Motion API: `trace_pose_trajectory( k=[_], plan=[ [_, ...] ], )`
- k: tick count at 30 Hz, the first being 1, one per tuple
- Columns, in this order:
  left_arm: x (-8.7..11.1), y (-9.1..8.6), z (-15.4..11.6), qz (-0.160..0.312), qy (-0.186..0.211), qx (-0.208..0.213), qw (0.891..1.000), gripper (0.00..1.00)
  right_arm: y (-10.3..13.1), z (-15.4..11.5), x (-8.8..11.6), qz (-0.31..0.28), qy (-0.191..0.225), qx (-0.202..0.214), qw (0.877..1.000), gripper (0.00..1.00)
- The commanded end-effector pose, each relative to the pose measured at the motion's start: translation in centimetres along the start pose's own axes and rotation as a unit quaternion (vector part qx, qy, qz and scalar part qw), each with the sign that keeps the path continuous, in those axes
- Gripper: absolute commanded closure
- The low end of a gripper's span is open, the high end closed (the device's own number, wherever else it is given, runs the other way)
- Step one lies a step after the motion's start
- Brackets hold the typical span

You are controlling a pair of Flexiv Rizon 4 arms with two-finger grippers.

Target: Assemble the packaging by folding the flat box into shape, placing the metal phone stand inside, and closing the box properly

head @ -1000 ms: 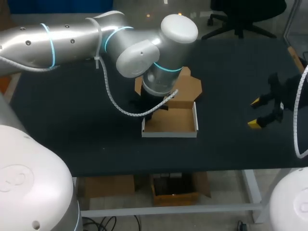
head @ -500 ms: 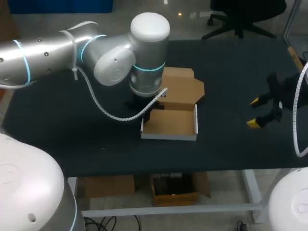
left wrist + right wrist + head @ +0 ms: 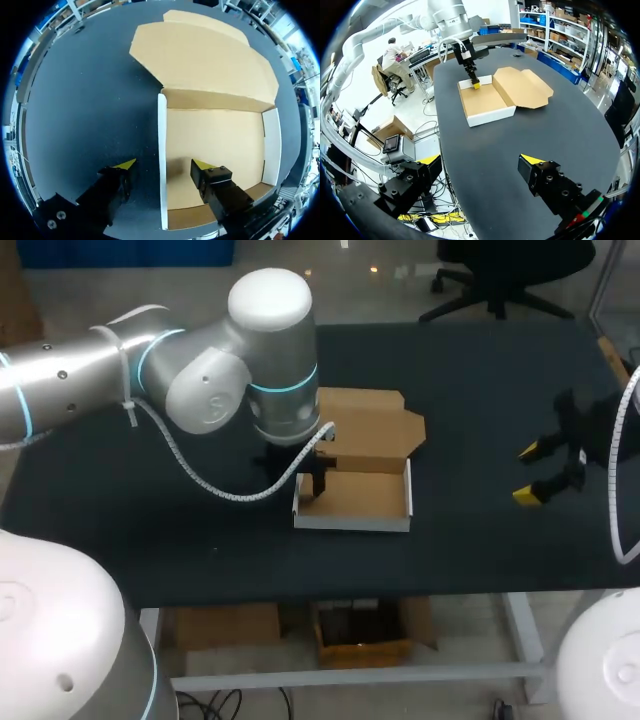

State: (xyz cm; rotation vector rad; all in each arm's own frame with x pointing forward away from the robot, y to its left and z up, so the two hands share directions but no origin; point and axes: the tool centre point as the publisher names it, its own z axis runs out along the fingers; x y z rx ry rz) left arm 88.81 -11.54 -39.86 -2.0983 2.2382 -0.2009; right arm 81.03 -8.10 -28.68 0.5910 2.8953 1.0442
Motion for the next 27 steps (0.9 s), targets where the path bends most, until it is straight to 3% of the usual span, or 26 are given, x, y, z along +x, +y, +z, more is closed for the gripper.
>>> trace_pose_trajectory(
  k=[1,8,13,21,27],
  plan=[
    [-0.7,0.6,-0.7,0.004,0.015,0.010,1.000,0.01,-0.1,-0.1,-0.1,0.000,0.001,-0.002,1.000,0.00],
    [-1.1,1.0,-2.2,0.029,0.041,0.032,0.998,0.00,-0.2,-0.1,-0.1,0.003,0.003,-0.003,1.000,0.00],
    [-1.6,1.3,-4.0,0.073,0.082,0.059,0.992,0.00,-0.2,-0.1,-0.2,0.007,0.003,-0.005,1.000,0.00],
    [-3.1,1.9,-8.0,0.160,0.143,0.096,0.972,0.00,-0.2,-0.1,-0.4,0.021,0.005,-0.009,1.000,0.00],
    [-4.6,3.0,-11.2,0.226,0.164,0.126,0.952,0.00,-0.3,-0.2,-0.4,0.034,0.001,-0.014,0.999,0.00]
  ],
)
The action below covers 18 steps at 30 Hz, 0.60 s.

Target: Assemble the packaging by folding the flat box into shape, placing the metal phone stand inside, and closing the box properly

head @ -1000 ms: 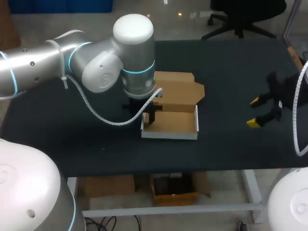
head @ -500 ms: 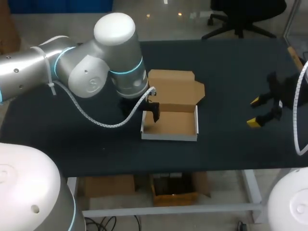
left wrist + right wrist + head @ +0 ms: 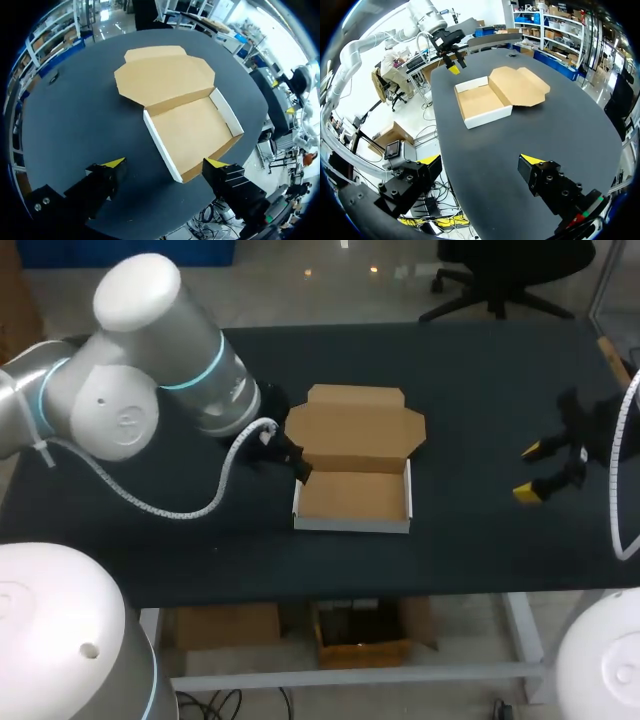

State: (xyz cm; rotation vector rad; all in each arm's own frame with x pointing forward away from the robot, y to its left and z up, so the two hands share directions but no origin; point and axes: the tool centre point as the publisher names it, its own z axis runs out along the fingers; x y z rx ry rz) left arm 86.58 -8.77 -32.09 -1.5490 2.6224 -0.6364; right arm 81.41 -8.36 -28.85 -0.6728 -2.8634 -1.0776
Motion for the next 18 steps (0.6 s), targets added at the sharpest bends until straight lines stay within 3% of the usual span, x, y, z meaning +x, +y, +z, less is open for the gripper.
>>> trace_pose_trajectory(
  k=[1,12,18],
  plan=[
    [-0.8,1.9,-4.3,0.033,0.032,0.048,0.998,0.00,-0.1,-0.2,0.1,0.009,0.000,-0.004,1.000,0.00],
    [-1.8,3.6,-8.7,0.132,0.037,0.083,0.987,0.00,-0.7,-0.8,-0.1,0.063,0.001,-0.013,0.998,0.00],
    [-1.9,4.4,-10.3,0.154,0.018,0.082,0.985,0.00,-1.3,-1.1,-0.2,0.096,-0.001,-0.015,0.995,0.00]
  ],
)
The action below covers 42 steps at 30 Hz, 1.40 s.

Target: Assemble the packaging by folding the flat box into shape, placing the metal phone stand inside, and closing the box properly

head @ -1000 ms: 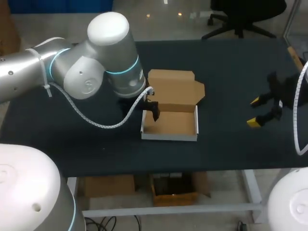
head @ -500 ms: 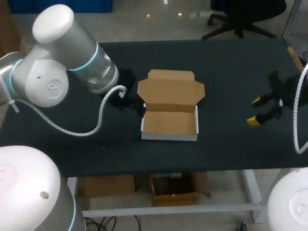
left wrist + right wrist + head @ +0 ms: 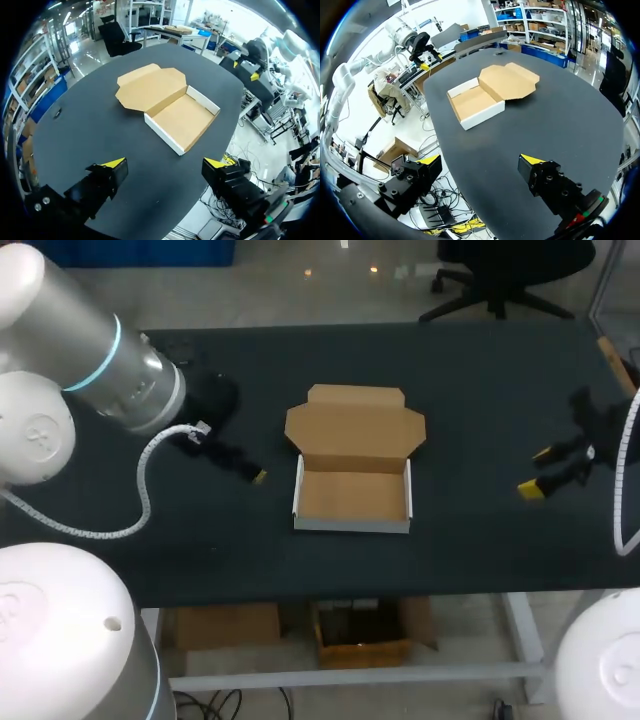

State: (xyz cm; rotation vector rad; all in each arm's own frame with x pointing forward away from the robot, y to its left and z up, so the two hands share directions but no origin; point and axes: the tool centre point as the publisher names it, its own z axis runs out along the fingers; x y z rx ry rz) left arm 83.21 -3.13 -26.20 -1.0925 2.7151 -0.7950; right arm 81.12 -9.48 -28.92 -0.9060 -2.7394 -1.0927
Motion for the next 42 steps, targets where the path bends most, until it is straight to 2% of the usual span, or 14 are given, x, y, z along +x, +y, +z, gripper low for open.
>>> trace_pose_trajectory(
  k=[1,7,17,25,26,28,29,31,32,35,42],
  plan=[
    [0.6,1.2,-2.7,0.006,-0.014,0.020,1.000,0.00,-0.4,-0.5,-0.2,0.018,0.002,-0.002,1.000,0.00],
    [0.5,2.3,-4.7,0.007,-0.026,0.021,0.999,0.00,-0.7,-1.2,-0.1,0.060,-0.012,0.002,0.998,0.00],
    [-0.2,3.8,-7.1,-0.059,-0.042,-0.008,0.997,0.00,-0.5,-2.5,0.3,0.142,-0.057,0.028,0.988,0.00],
    [-0.8,4.1,-7.7,-0.124,-0.054,-0.023,0.991,0.00,-0.3,-3.4,-0.5,0.233,-0.097,0.049,0.966,0.00],
    [-0.9,3.9,-7.8,-0.132,-0.056,-0.027,0.989,0.00,-0.3,-3.6,-0.6,0.244,-0.109,0.052,0.962,0.00],
    [-1.2,3.5,-7.9,-0.151,-0.064,-0.034,0.986,0.00,-0.1,-4.2,-1.0,0.258,-0.104,0.055,0.959,0.00],
    [-1.5,3.2,-8.0,-0.160,-0.065,-0.037,0.984,0.00,0.2,-4.4,-1.3,0.274,-0.117,0.066,0.952,0.00],
    [-1.9,2.8,-8.2,-0.183,-0.078,-0.042,0.979,0.00,0.4,-4.8,-1.7,0.290,-0.111,0.071,0.948,0.00],
    [-2.0,2.6,-8.3,-0.185,-0.078,-0.042,0.979,0.00,0.6,-5.0,-2.0,0.304,-0.125,0.077,0.941,0.00],
    [-2.8,2.0,-8.4,-0.209,-0.086,-0.048,0.973,0.00,0.8,-5.5,-2.8,0.328,-0.130,0.086,0.932,0.00],
    [-3.4,1.6,-8.7,-0.245,-0.089,-0.070,0.963,0.00,1.2,-6.0,-3.4,0.359,-0.147,0.098,0.917,0.00]
  ],
)
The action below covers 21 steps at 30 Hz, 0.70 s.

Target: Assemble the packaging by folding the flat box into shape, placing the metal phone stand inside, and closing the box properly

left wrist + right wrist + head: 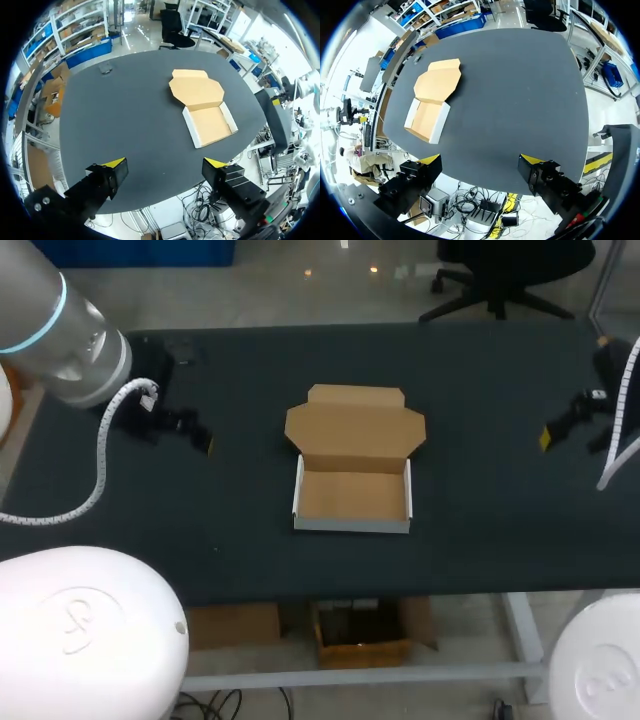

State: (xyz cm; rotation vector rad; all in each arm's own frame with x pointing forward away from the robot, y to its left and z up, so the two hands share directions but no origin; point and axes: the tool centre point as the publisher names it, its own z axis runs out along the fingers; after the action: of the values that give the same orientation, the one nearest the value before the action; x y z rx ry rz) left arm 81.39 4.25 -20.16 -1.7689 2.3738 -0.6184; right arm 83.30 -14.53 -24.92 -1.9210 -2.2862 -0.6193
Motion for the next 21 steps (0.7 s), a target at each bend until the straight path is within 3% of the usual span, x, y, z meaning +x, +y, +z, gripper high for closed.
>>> trace_pose_trajectory(
  k=[1,9,21],
  plan=[
    [0.1,-1.0,0.1,-0.015,-0.009,-0.042,0.999,0.00,0.5,-0.3,0.1,0.013,-0.014,0.017,1.000,0.00],
    [-0.4,-1.4,0.7,-0.041,-0.009,-0.083,0.996,0.00,1.5,-0.2,-0.3,0.026,-0.035,0.015,0.999,0.00],
    [-1.2,-1.8,1.7,-0.056,-0.009,-0.102,0.993,0.00,2.1,0.5,-0.9,0.035,-0.039,0.024,0.998,0.00]
  ],
)
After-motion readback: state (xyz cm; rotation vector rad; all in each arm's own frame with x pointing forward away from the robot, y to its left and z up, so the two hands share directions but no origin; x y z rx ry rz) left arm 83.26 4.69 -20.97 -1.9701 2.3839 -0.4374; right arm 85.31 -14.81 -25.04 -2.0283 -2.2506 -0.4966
